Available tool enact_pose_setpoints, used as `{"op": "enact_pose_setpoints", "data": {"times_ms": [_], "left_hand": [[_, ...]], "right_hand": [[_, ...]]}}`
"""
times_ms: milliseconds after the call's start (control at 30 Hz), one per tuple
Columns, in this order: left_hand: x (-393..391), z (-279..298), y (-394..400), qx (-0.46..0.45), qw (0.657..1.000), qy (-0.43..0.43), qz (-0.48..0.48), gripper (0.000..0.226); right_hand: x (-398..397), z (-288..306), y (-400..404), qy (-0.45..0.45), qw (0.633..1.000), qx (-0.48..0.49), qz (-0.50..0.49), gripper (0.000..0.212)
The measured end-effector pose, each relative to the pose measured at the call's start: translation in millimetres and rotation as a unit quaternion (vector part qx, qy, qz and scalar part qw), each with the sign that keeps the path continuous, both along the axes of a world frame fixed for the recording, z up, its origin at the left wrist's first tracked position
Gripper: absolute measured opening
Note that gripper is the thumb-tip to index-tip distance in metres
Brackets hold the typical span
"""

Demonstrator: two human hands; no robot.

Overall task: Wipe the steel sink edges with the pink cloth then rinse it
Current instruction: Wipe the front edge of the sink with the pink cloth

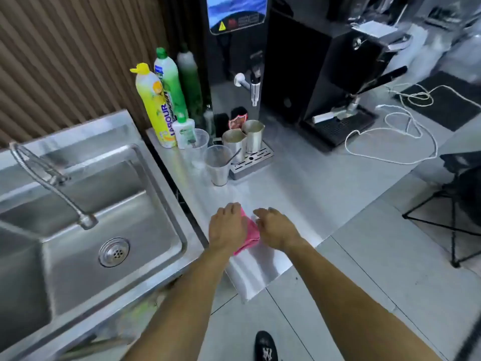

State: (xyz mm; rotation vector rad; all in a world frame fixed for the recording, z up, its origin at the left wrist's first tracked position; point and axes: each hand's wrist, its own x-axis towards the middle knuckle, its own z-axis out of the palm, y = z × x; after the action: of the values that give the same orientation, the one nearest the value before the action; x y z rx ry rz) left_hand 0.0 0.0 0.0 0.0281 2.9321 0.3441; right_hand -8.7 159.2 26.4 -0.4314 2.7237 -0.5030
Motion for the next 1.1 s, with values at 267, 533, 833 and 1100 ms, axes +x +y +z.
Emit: {"op": "enact_pose_setpoints", "data": {"times_ms": [267,533,833,1100], "left_hand": [[16,-61,30,0.046,0.994,0.068,0.077,0.066],[4,-71,-3,0.014,0.988,0.091,-0.121,0.071],[5,-67,9,-0.006,0.998,0.057,-0.031,0.083],[2,-66,19,0.027,0.998,0.061,0.022,0.071]], "right_hand": [[9,-103,31,0.141,0.989,-0.032,0.030,0.055],[14,-124,35,0.181,0.982,-0.050,0.019,0.054],[13,-122,34,0.173,0.984,-0.024,0.019,0.056],[12,-124,36,0.183,0.983,-0.012,0.027,0.055]]}}
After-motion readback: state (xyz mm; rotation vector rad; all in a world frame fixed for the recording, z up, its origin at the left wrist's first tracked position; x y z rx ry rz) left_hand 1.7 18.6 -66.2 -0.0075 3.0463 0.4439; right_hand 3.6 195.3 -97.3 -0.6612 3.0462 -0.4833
